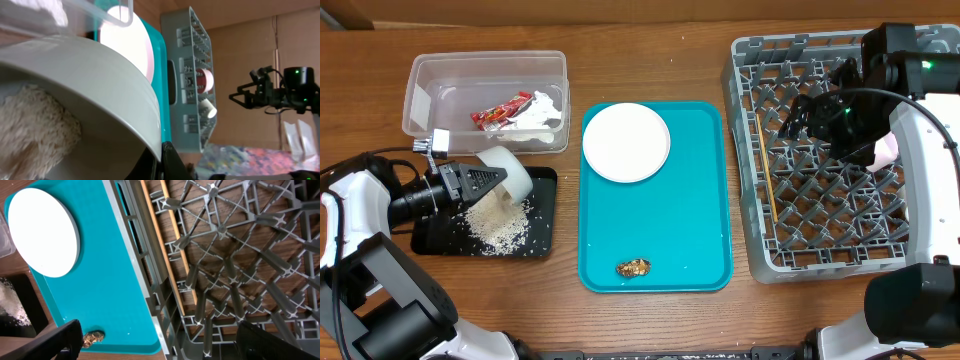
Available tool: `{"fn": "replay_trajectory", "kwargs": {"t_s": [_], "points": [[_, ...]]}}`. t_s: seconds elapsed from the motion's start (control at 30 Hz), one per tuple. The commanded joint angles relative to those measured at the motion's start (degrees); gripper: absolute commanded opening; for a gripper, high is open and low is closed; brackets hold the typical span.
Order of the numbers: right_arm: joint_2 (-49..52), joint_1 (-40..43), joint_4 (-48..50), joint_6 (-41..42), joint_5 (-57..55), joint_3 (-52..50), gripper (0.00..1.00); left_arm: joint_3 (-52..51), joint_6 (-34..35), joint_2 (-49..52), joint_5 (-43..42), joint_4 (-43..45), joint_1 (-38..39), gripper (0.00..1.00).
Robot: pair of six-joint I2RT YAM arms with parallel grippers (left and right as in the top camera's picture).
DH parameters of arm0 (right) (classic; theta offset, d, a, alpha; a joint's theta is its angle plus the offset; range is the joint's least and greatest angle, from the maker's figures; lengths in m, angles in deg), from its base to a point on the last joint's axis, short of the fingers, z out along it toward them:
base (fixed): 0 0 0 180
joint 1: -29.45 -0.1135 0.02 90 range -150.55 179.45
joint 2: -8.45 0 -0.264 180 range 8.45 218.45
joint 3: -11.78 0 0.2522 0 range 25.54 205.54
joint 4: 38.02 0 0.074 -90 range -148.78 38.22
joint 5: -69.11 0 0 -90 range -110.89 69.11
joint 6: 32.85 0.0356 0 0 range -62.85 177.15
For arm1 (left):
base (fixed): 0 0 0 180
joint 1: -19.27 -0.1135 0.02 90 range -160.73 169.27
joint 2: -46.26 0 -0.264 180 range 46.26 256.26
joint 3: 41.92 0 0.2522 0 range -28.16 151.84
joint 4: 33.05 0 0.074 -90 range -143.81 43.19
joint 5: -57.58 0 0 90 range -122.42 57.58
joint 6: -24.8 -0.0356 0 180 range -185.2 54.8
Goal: Sort waste into correct bins and load items into the dishwasher
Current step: 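Tip the bowl with the left gripper to pour rice onto the black tray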
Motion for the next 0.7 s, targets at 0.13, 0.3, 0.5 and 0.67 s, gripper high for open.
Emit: {"fn": "replay_trajectory", "kwargs": {"t_s": [0.13, 0.3, 0.5, 0.67], "points": [[-1.6, -0.2, 0.0, -0.1, -0.6, -0.2, 1.0, -0.5, 1.6, -1.7, -5.9, -0.4, -0.5, 0.04], [-1.6, -0.2, -0.1, -0.1, -0.6, -0.2, 1.0, -0.5, 8.1, -1.7, -7.3, -1.0, -1.0, 0.04], [-1.6, -0.2, -0.1, -0.1, -0.6, -0.2, 1.0, -0.5, 13.2, -1.7, -6.8, 0.3, -1.2, 0.04], [-1.6, -0.2, -0.1, -0.1, -0.6, -0.2, 1.0, -0.5, 10.6, -1.7, 0.6, 2.6, -1.3, 0.04]]}}
